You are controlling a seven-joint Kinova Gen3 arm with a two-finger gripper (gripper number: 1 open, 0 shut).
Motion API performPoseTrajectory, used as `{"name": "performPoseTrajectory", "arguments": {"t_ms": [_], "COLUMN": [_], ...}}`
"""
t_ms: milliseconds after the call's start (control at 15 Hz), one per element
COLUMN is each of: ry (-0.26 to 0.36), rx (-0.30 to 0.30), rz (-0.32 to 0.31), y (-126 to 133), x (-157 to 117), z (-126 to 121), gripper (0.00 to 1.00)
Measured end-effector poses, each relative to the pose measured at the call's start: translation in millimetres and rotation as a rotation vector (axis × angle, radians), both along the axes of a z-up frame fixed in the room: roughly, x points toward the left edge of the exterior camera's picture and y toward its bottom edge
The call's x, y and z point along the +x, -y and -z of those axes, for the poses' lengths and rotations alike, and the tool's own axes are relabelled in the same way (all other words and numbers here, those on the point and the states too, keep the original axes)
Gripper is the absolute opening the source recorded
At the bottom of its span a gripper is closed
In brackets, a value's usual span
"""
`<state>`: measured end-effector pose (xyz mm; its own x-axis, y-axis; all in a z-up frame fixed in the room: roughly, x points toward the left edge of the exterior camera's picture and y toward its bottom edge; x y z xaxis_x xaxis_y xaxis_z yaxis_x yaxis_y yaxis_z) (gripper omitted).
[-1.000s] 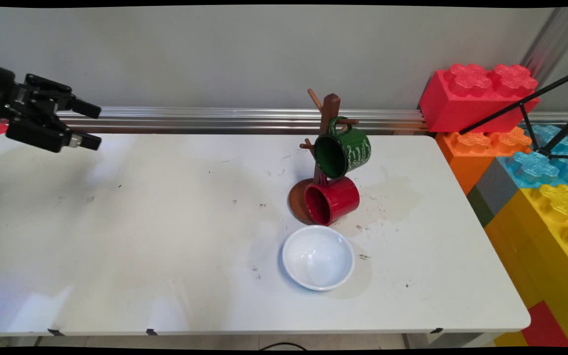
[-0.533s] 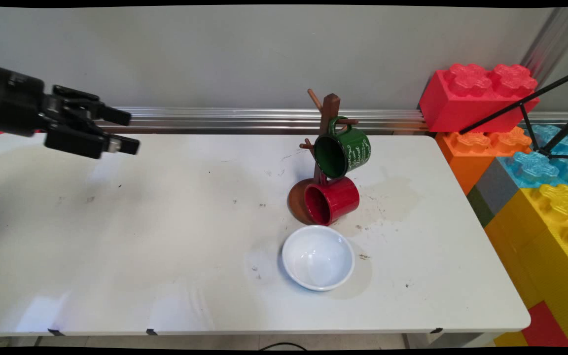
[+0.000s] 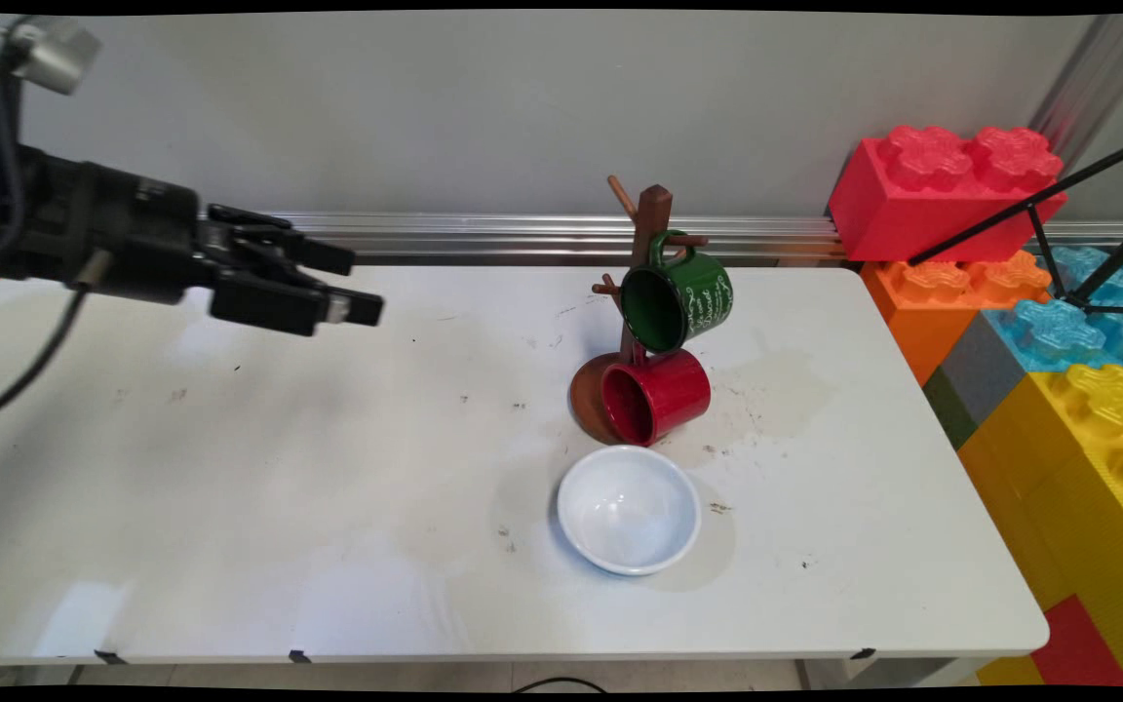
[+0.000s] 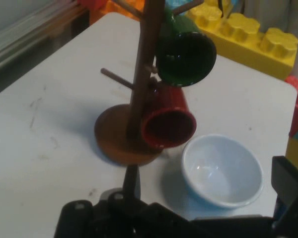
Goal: Pick up the green mug from the rack
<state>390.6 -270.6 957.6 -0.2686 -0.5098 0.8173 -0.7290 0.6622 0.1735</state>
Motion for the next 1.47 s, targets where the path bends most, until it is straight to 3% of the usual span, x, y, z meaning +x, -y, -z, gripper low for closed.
{"name": "performPoseTrajectory", "arguments": {"t_ms": [267, 600, 1000, 1467], "ry": [-0.029, -0.109, -0.194, -0.192], "rx": [-0.01, -0.045, -0.081, -0.099], "rz": [-0.036, -0.066, -0.04, -0.009], "y": [19, 41, 60, 74], "x": [-23, -42, -63, -96], "z": [10, 19, 37, 59], "gripper": [1.0, 1.0, 1.0, 1.0]}}
